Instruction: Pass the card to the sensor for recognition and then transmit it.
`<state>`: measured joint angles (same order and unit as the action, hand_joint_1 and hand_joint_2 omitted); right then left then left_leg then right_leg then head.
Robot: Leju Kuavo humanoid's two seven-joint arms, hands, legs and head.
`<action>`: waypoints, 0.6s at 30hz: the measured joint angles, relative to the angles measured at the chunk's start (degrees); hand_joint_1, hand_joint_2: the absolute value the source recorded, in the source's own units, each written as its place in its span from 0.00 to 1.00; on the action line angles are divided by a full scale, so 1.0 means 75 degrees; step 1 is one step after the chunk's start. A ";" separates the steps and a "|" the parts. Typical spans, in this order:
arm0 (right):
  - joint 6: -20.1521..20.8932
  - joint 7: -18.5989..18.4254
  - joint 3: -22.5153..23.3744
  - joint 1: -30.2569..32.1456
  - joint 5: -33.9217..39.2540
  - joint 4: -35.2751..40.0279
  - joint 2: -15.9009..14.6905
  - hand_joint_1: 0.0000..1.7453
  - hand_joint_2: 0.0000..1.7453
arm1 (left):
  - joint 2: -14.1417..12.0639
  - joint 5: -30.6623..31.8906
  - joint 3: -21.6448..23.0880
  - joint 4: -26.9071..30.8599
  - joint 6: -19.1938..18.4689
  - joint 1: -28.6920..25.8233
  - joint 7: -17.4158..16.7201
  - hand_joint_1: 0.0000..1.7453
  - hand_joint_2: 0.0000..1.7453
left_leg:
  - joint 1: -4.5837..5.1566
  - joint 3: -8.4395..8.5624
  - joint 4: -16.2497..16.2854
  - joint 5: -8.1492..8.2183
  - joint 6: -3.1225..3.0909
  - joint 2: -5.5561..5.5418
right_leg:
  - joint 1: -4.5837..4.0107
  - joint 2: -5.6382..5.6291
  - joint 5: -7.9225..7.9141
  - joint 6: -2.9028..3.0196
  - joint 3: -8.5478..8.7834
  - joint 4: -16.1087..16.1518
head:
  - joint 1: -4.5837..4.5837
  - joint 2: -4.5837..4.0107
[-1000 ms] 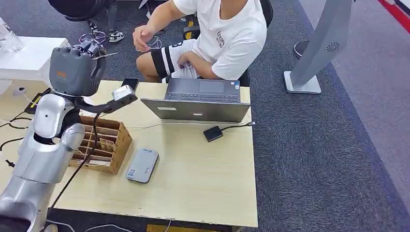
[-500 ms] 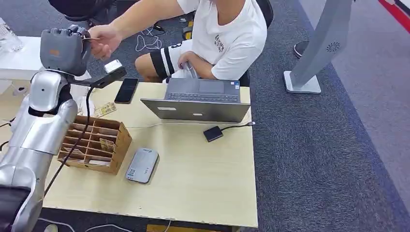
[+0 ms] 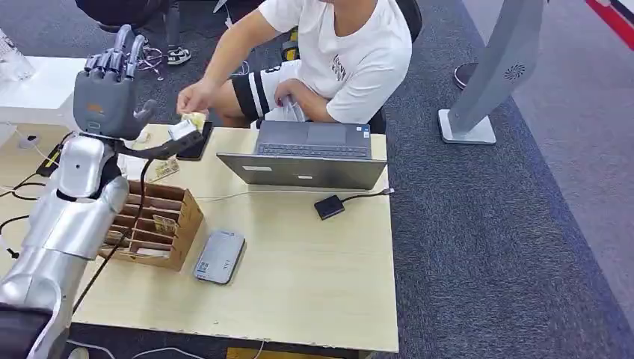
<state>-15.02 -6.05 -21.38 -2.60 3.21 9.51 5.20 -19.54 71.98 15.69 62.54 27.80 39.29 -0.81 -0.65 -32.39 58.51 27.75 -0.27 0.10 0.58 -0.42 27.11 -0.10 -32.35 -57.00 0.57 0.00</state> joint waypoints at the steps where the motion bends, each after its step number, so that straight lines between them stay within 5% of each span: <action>1: -0.0029 -0.0032 -0.0003 0.0001 -0.0003 0.0000 0.0000 0.00 1.00 | 0.0000 -0.0006 -0.0009 0.0362 0.0015 -0.0386 0.0047 0.00 1.00 | 0.0001 0.0001 0.0000 0.0003 -0.0002 0.0003 | 0.0001 -0.0004 0.0001 0.0000 -0.0001 0.0001 | 0.0003 0.0000; 8: -0.0227 0.0050 0.0003 0.0073 0.0277 0.0000 0.0006 0.00 1.00 | -0.0047 -0.0064 -0.0126 0.3373 0.0437 -0.3580 0.0219 0.00 1.00 | 0.0001 -0.0002 -0.0001 0.0027 -0.0006 0.0023 | 0.0002 -0.0022 0.0018 -0.0002 -0.0012 0.0008 | 0.0003 0.0000; 13: -0.0227 0.0099 0.0012 0.0087 0.0306 0.0000 0.0018 0.00 1.00 | -0.0111 -0.0190 -0.0306 0.4284 0.0484 -0.4545 0.0301 0.00 1.00 | -0.0001 -0.0024 -0.0006 0.0027 -0.0007 -0.0004 | 0.0002 0.0013 0.0025 -0.0004 0.0001 0.0003 | 0.0003 0.0000; 18: -0.0358 0.0070 0.0178 0.0187 0.0563 -0.0009 0.0076 0.00 1.00 | -0.0302 -0.0277 -0.0778 0.5412 0.0423 -0.6870 0.0411 0.00 1.00 | -0.0005 0.0032 -0.0011 0.0063 0.0013 0.0080 | 0.0001 -0.0076 0.0042 0.0015 0.0005 0.0004 | -0.0023 0.0000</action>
<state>-17.70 -5.53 -20.04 -1.19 7.43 9.44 5.77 -21.81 69.90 9.86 103.13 30.97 -12.24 2.27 -0.69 -32.15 58.43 28.22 -0.17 0.70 0.59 -1.00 27.42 0.01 -32.30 -56.97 0.39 0.00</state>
